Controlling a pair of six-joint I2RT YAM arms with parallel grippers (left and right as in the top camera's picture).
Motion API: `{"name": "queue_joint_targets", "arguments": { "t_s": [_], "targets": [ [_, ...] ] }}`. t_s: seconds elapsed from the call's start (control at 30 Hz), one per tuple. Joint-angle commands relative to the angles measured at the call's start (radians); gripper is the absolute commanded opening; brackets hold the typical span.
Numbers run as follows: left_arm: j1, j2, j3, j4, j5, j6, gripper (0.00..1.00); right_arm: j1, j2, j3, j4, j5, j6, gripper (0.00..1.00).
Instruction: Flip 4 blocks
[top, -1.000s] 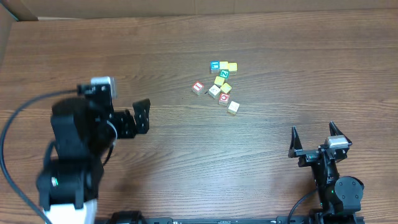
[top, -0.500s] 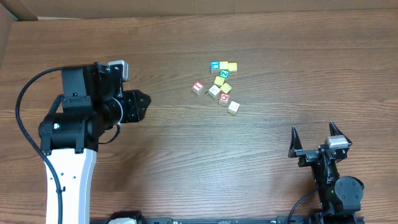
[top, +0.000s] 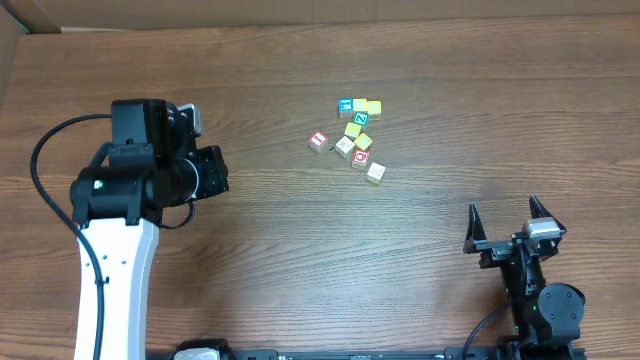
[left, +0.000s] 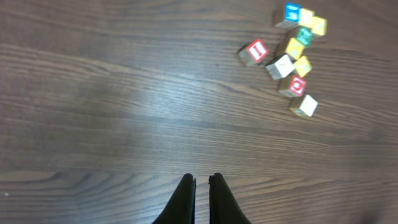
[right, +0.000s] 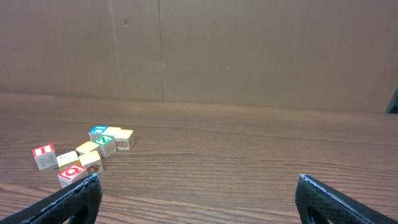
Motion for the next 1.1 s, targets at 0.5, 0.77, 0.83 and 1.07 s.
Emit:
{"name": "queue_joint_targets", "arguments": {
  "t_s": [0.5,0.77,0.83,1.07],
  "targets": [
    [-0.005,0.161,0.024,0.001,0.072,-0.018,1.0,-0.003,-0.01,-0.011,0.008,0.005,-0.004,1.0],
    [-0.005,0.163,0.024,-0.005,0.064,-0.019,0.11,-0.003,-0.01,-0.011,0.008,0.005,-0.005,1.0],
    [-0.005,0.163,0.024,-0.008,0.053,-0.019,0.05,-0.003,-0.01,-0.011,0.008,0.005,-0.004,1.0],
    [-0.005,0.163,0.023,-0.034,-0.002,-0.035,0.1,-0.003,-0.01,-0.011,0.008,0.005,-0.004,1.0]
  ]
}}
